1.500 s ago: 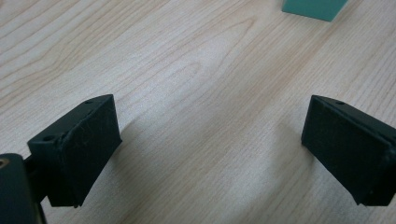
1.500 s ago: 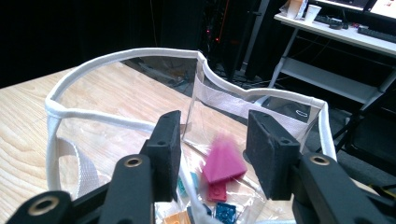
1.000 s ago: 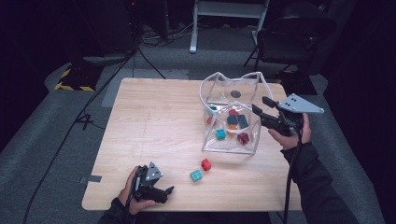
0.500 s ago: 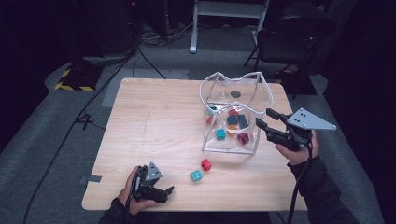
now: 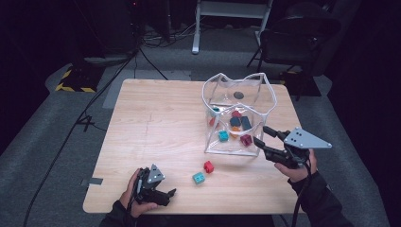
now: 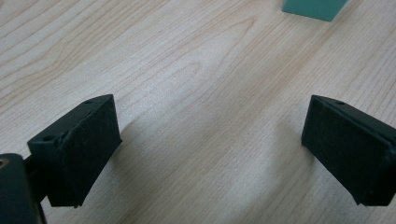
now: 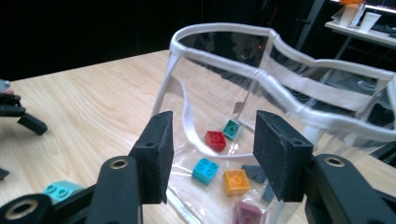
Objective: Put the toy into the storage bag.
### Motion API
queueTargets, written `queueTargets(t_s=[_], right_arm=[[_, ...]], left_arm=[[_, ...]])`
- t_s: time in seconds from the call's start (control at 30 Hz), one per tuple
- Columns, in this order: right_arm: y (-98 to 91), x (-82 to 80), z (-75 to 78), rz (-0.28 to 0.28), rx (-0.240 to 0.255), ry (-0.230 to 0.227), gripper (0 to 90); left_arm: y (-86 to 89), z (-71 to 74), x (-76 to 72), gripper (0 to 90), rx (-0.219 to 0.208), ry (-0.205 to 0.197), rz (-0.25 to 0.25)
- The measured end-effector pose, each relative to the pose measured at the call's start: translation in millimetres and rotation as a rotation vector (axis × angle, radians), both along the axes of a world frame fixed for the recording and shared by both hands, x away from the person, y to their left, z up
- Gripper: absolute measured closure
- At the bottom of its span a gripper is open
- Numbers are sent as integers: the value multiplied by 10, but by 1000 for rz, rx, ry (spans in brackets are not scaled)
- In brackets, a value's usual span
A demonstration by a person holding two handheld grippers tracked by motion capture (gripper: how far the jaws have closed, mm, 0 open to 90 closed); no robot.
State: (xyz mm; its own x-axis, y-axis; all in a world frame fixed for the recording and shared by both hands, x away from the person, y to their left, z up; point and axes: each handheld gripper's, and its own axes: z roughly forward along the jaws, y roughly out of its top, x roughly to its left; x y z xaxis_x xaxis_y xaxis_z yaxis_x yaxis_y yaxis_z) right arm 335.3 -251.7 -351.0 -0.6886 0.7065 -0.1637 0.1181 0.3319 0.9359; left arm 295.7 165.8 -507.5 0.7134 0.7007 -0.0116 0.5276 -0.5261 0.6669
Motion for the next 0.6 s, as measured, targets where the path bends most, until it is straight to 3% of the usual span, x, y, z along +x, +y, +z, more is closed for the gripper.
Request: queueTargets(t_s=[0.3, 0.6], right_arm=[[215, -35, -273, 56, -29, 41, 477], [564, -31, -695, 128, -96, 116, 471]], left_arm=[[0, 1, -2, 47, 1, 2, 2], [0, 0, -2, 47, 0, 2, 1]])
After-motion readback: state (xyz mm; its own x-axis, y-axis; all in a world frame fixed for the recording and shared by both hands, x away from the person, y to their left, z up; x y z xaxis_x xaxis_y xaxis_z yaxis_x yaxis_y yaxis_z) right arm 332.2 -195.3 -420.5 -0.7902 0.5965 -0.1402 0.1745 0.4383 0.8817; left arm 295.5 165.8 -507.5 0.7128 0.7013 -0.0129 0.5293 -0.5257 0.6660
